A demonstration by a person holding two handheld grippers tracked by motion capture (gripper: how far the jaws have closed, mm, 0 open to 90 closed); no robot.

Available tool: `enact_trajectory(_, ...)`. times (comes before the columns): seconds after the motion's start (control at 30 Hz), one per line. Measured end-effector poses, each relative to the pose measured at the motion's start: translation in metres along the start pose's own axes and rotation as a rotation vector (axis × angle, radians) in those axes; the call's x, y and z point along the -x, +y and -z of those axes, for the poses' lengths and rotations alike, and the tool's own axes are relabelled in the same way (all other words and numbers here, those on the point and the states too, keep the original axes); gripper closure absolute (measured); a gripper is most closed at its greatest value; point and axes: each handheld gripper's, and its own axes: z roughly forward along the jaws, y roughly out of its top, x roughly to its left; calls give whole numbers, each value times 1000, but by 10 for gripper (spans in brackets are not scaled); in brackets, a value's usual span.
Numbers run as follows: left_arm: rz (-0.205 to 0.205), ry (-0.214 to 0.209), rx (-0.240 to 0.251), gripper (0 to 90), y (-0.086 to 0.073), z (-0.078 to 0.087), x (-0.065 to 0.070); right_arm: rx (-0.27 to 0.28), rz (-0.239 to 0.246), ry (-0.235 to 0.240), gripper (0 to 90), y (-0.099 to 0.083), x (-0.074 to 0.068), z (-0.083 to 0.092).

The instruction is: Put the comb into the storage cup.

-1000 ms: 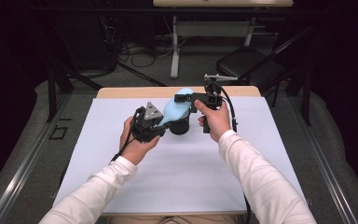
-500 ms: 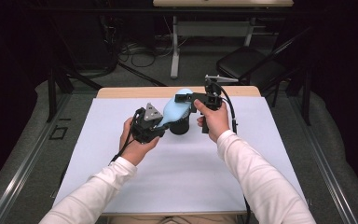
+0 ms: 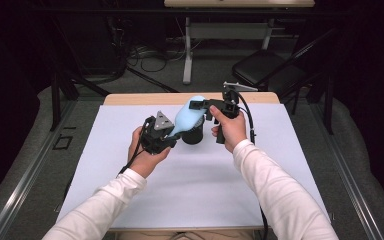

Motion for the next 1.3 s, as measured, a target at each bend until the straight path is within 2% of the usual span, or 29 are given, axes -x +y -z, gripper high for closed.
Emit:
enact_trajectory(0.23,-1,1,3,698,-1,0,-1,20,-20,21,461,-1,1,0)
enact_trajectory(0.4,3,0,4,698,-2,-1,0,13,-20,22,464,-2,2,0)
enact_trajectory(0.83,-4,-2,3,698,-2,-2,0,15,-73,53,484,-2,7,2)
enact_trajectory(1.0,-7,-3,2,697,-3,-2,1,2,-105,68,492,-1,9,2)
enact_trajectory(1.3,-8,-3,2,696,-3,-2,1,-15,-125,88,505,0,11,2)
